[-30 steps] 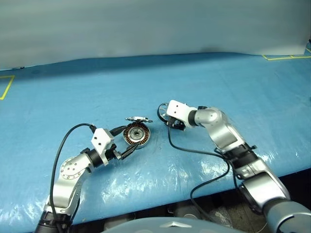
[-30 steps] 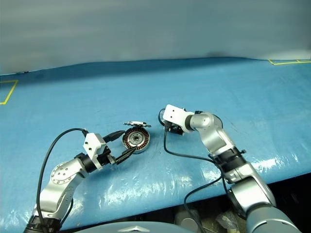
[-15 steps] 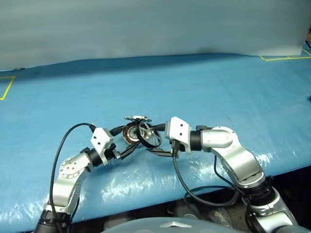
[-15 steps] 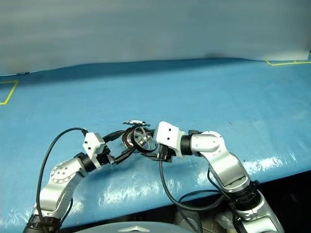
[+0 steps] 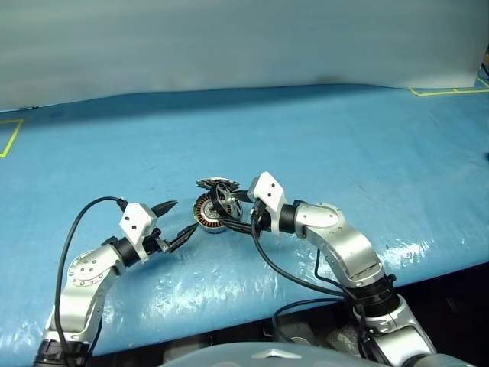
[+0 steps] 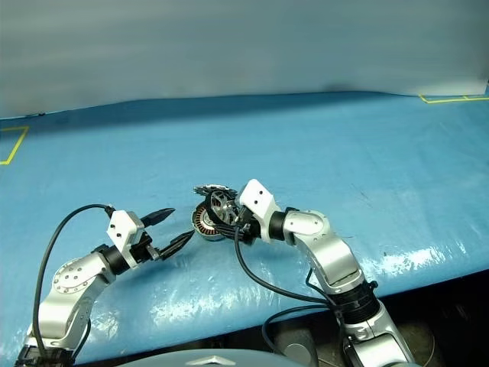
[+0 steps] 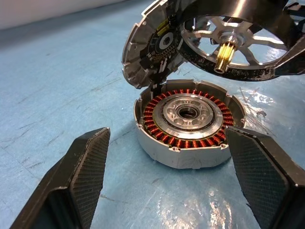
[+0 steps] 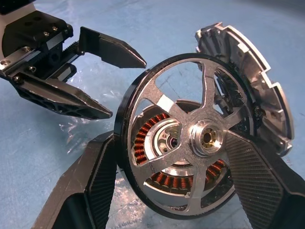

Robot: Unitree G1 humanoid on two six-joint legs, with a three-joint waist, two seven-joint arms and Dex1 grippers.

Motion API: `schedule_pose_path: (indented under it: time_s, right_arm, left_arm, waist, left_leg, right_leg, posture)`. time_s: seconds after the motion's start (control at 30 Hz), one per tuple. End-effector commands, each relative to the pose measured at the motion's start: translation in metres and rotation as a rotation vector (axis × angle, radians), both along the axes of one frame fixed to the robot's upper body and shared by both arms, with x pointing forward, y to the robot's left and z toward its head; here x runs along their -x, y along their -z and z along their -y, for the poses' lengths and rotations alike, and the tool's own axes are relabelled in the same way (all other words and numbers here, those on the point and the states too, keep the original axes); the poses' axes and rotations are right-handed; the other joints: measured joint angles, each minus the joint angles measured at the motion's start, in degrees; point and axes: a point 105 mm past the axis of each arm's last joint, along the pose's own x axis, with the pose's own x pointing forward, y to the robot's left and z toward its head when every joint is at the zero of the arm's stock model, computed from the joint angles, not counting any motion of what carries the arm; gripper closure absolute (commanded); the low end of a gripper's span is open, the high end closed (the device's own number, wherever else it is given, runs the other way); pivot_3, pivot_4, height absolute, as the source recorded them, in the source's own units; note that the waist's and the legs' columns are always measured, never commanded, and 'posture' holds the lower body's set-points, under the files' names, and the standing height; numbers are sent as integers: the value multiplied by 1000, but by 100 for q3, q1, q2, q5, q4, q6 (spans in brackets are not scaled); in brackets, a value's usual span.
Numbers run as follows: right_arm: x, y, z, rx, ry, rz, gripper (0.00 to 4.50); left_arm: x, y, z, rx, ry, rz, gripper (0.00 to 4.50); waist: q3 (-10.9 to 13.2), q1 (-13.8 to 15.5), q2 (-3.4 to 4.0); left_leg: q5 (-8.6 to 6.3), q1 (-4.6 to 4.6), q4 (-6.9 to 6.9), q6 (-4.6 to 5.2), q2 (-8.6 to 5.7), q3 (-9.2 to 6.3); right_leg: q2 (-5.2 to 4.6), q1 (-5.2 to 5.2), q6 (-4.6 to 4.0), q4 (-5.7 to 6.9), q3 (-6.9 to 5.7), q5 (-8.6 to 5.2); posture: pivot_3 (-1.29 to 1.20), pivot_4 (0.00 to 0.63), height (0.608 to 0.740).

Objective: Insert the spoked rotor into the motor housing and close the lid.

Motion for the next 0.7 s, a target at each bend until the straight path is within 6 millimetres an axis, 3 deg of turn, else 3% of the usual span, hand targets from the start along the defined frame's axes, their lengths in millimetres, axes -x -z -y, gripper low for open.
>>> schedule_pose_path:
  time_s: [0.03,0.27,0.43,0.7]
  right_arm:
    - [1,-9,-13,-34,-28,38,1372]
    - [-9,6,-14,2,49,34,1372]
    - [-21,11,-4,51,149,78,1372]
    - [-10,13,-6,90,72,90,1372]
  left_arm:
    - [1,-9,8,11,21,36,371]
    - [1,-8,10,4,27,36,371]
    - [1,-8,13,10,31,36,371]
    - [-1,-8,18,13,48,37,371]
  waist:
    - [0,-1,0]
    - [0,0,0]
    - [0,5,0]
    - [-1,1,0]
  left_leg:
    - [0,0,0,0,0,0]
    - [0,0,-1,1,0,0]
    - [0,0,-1,0,1,-1]
    - [0,0,-1,0,0,-1]
  right_leg:
    - [1,0,0,0,-1,0]
    - [1,0,0,1,0,0]
    - [1,0,0,1,-1,0]
    - [2,0,0,1,-1,0]
  posture:
    - [0,150,740]
    - [0,150,740]
    - [0,150,740]
    - [0,150,740]
